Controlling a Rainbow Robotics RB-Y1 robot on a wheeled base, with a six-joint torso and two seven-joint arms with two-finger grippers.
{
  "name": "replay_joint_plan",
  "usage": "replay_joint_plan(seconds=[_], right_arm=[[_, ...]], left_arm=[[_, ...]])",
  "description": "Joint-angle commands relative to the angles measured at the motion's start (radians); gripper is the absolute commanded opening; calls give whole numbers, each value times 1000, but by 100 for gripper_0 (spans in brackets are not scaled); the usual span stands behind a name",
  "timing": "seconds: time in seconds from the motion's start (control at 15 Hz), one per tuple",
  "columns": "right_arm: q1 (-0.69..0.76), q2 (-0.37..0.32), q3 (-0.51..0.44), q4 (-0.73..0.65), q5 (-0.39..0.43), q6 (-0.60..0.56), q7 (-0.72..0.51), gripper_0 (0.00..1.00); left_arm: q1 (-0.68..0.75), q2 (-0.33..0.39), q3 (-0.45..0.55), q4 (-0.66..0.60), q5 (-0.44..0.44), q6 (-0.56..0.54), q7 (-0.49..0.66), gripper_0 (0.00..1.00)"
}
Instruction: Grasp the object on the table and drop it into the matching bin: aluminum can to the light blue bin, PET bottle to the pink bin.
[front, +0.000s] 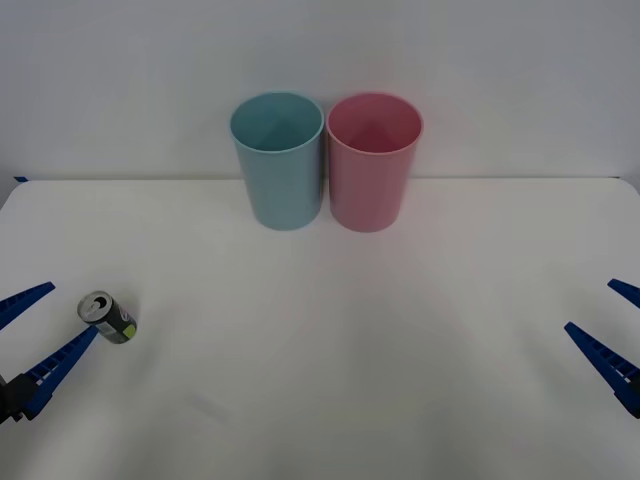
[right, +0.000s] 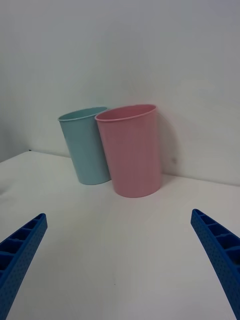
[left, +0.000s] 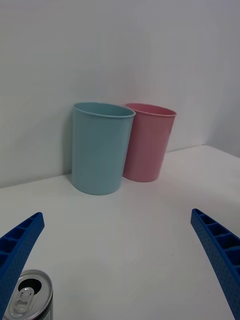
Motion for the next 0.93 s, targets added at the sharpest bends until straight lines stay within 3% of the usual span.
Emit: replay_joint_plan(seconds=[0.07,0.93], right_arm=[[0,0,0,0,0,0,0,100],[0,0,0,0,0,0,0,100]], left_arm=[[0,0,0,0,0,0,0,100],[128,-3,9,7,86,90,-44,100]])
